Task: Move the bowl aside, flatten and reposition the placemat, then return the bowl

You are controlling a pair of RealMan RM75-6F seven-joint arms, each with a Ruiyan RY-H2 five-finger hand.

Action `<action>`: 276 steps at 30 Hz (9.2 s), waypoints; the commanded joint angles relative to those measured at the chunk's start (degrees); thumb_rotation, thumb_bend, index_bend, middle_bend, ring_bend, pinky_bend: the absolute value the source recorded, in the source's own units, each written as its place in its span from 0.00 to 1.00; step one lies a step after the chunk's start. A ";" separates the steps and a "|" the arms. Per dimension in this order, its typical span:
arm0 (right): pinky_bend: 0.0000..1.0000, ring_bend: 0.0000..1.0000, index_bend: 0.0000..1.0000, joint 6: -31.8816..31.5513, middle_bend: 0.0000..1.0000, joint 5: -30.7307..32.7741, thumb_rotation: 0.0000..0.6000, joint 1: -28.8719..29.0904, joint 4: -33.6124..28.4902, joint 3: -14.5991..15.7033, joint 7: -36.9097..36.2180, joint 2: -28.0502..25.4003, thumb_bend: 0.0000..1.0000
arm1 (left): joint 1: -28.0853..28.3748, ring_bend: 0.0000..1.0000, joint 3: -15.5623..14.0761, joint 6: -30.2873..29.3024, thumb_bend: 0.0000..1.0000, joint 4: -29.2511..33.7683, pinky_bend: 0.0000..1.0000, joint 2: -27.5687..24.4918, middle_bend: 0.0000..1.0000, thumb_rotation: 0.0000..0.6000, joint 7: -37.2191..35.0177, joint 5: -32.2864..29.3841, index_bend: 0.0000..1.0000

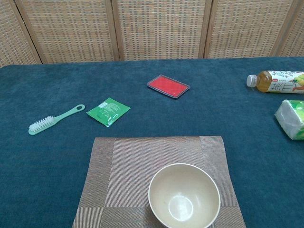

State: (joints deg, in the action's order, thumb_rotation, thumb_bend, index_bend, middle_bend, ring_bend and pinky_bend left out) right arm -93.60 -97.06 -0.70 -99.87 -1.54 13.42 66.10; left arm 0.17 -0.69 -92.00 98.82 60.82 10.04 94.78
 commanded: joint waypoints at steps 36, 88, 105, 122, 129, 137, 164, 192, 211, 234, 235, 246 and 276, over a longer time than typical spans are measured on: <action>0.00 0.00 0.00 7.15 0.00 11.38 1.00 3.74 -0.68 -4.29 -0.34 -0.16 0.00 | 34.46 0.00 -1.98 28.92 0.00 -18.58 0.00 23.33 0.00 1.00 -8.84 27.54 0.19; 0.00 0.00 0.00 9.30 0.00 16.15 1.00 5.35 0.38 -4.48 -0.38 0.15 0.00 | 44.39 0.00 6.50 35.41 0.46 -26.10 0.00 25.91 0.00 1.00 -10.36 0.03 0.66; 0.00 0.00 0.00 9.86 0.00 16.40 1.00 5.84 0.77 -4.03 1.39 1.28 0.00 | 39.73 0.00 5.33 47.07 0.46 -51.49 0.00 24.43 0.00 1.00 -22.92 -14.45 0.64; 0.00 0.00 0.00 9.92 0.00 16.25 1.00 5.99 0.86 -3.68 1.81 1.54 0.00 | 38.21 0.00 4.65 50.16 0.00 -57.37 0.00 26.52 0.00 1.00 -28.78 -15.95 0.02; 0.00 0.00 0.00 9.73 0.00 16.04 1.00 5.93 0.71 -3.62 1.47 1.35 0.00 | 35.98 0.00 4.91 37.33 0.00 -50.74 0.00 21.83 0.00 1.00 -33.96 -11.26 0.00; 0.00 0.00 0.00 10.03 0.00 16.38 1.00 6.08 0.89 -3.59 1.88 1.52 0.00 | 35.19 0.00 0.38 19.62 0.00 -38.98 0.00 16.38 0.00 1.00 -34.33 3.13 0.02; 0.00 0.00 0.00 11.20 0.00 18.52 1.00 6.67 1.71 -4.08 2.30 2.03 0.00 | 39.41 0.00 -15.65 24.02 0.23 -23.22 0.00 19.80 0.00 1.00 -17.42 25.00 0.43; 0.00 0.00 0.00 11.58 0.00 19.11 1.00 6.89 1.70 -4.04 2.10 1.84 0.00 | 39.81 0.00 -16.98 26.35 0.23 -27.08 0.00 26.87 0.00 1.00 -16.33 23.00 0.42; 0.00 0.00 0.00 11.70 0.00 19.37 1.00 6.93 1.64 -3.96 1.94 1.70 0.00 | 41.52 0.00 -16.04 29.52 0.23 -26.98 0.00 29.88 0.00 1.00 -14.66 20.50 0.43; 0.00 0.00 0.00 11.40 0.00 19.39 1.00 6.85 1.38 -3.87 2.32 1.70 0.00 | 43.08 0.00 -15.22 32.03 0.30 -23.31 0.00 28.98 0.00 1.00 -11.64 17.90 0.43; 0.00 0.00 0.00 11.36 0.00 19.36 1.00 6.83 1.37 -3.86 2.32 1.69 0.00 | 43.09 0.00 -15.22 32.12 0.30 -23.19 0.00 29.00 0.00 1.00 -11.52 17.77 0.43; 0.00 0.00 0.00 11.47 0.00 19.25 1.00 6.85 1.35 -3.75 2.21 1.60 0.00 | 42.99 0.00 -15.55 32.37 0.34 -23.50 0.00 29.61 0.00 1.00 -11.17 17.30 0.43; 0.00 0.00 0.00 11.81 0.00 19.45 1.00 6.87 1.20 -3.64 1.85 1.40 0.00 | 43.18 0.00 -15.66 32.79 0.49 -25.28 0.00 31.42 0.00 1.00 -12.66 15.93 0.58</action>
State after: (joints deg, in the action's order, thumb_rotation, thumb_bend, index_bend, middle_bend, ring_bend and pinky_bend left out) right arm -81.79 -77.61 6.17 -98.66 -5.18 15.27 67.50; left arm 43.33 -16.36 -59.23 73.52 92.23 -2.60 110.74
